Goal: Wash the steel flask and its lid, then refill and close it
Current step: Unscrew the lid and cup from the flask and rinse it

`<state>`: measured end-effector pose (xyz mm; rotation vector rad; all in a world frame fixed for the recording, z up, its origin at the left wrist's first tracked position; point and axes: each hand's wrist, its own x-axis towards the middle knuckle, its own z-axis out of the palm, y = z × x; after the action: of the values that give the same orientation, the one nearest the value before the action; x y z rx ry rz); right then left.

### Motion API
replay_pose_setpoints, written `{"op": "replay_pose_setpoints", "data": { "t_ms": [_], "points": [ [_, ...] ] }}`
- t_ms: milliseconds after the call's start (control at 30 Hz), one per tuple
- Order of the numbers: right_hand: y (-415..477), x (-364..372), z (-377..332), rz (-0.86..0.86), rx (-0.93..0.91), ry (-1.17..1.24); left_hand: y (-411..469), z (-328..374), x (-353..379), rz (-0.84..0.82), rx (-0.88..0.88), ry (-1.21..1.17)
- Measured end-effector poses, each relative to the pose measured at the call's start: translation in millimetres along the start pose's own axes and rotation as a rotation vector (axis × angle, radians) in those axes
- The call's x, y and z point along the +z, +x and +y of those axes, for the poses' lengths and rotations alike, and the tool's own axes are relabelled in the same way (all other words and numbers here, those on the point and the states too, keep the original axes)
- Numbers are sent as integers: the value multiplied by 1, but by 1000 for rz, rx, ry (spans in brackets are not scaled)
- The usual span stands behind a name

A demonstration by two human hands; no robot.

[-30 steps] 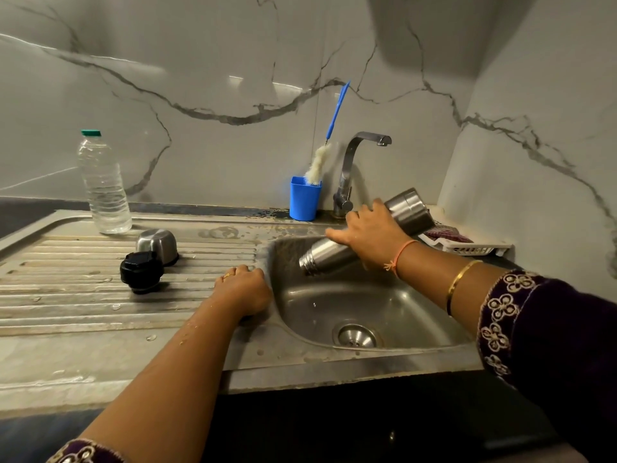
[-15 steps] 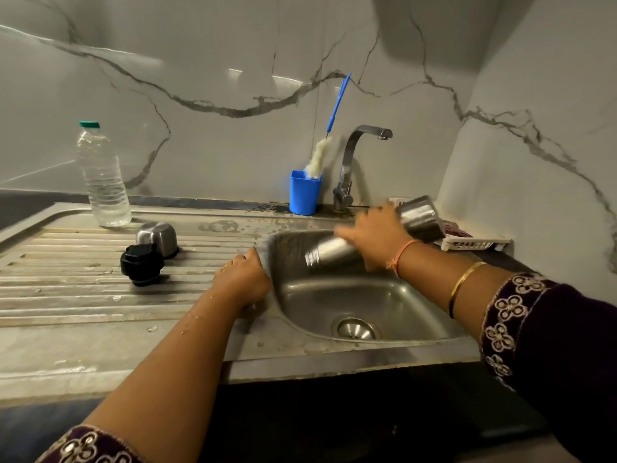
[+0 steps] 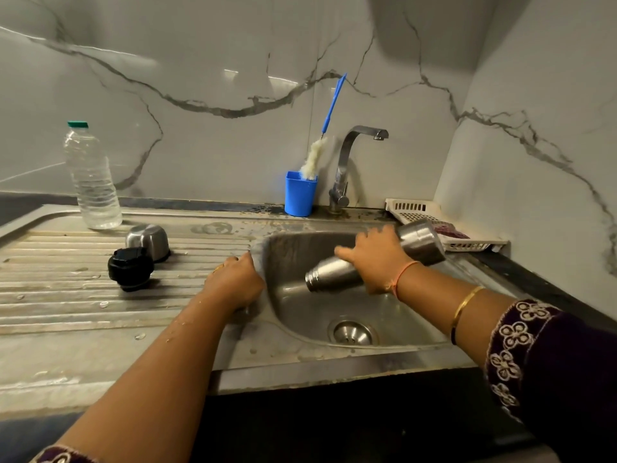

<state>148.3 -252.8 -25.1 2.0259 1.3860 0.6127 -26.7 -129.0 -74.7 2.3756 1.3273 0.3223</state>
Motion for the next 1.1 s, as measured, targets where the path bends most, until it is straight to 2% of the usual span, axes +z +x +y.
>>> {"op": "replay_pose_setpoints", "data": {
  "t_ms": [100, 133, 233, 400, 600, 700, 833, 967, 1100],
  "points": [
    [3, -4, 11, 69, 172, 185, 1, 0, -1, 26, 7, -55],
    [3, -6, 10, 58, 177, 179, 1, 0, -1, 37, 9, -75],
    [-2, 1, -4, -21, -4, -77, -1, 1, -1, 68, 7, -126],
    [-6, 1, -12, -60, -83, -107, -1, 3, -2, 115, 35, -226],
    [-5, -20, -4, 57, -107, -167, -8, 10, -3, -4, 136, -191],
    [-2, -33, 3, 189, -168, -249, -11, 14, -1, -68, 219, -152],
    [0, -50, 14, 334, -239, -282, -13, 23, 2, -93, 337, -219],
    [0, -65, 11, 514, -333, -455, -15, 27, 6, -78, 385, -287],
    [1, -77, 4, 600, -431, -614, -20, 30, 7, -82, 413, -409]
  ]
}}
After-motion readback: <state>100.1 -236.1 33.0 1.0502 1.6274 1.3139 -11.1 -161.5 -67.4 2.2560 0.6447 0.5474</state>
